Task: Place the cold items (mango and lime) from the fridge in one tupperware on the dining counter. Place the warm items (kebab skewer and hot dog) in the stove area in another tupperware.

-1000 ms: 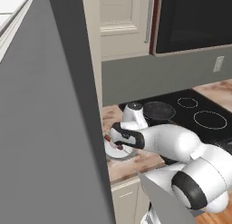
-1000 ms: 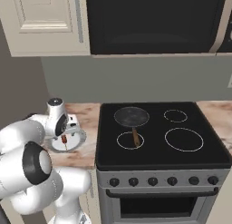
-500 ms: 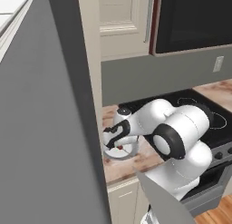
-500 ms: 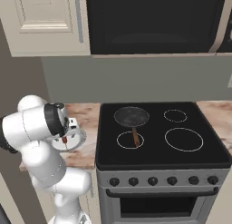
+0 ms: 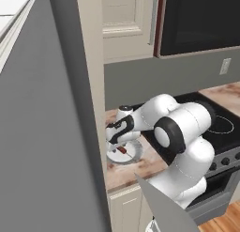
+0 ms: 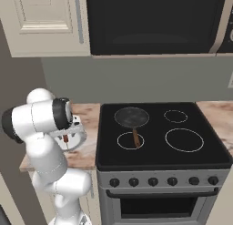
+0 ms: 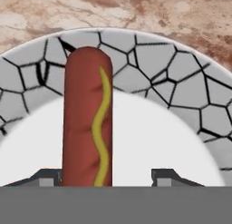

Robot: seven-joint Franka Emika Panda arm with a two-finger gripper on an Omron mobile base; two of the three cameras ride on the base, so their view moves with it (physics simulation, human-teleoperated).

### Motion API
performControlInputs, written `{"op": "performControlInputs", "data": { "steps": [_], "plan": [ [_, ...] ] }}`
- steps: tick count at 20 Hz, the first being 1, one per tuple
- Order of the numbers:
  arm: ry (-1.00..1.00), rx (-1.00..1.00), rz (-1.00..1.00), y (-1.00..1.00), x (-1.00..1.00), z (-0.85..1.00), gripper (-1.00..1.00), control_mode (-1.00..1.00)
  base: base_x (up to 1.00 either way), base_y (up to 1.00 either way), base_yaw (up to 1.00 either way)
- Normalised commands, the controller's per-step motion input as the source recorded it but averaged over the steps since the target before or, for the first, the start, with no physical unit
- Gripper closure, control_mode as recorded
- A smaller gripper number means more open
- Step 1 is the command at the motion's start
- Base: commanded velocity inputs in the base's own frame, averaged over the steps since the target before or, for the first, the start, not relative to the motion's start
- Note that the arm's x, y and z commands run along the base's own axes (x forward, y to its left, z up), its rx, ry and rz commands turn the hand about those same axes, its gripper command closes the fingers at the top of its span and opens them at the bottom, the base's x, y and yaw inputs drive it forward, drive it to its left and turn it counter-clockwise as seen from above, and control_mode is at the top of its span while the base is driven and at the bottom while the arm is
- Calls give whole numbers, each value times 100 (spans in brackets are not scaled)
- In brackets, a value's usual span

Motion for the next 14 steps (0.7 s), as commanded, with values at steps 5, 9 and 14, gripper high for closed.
{"op": "performControlInputs", "data": {
  "steps": [5, 9, 14],
  "plan": [
    [1, 1, -1, 0, -61, -44, 100, -100, 0, 0, 0],
    [0, 1, 0, 0, -95, -17, 100, -100, 0, 0, 0],
    [-9, 0, 0, -22, -97, 50, 100, -100, 0, 0, 0]
  ]
}}
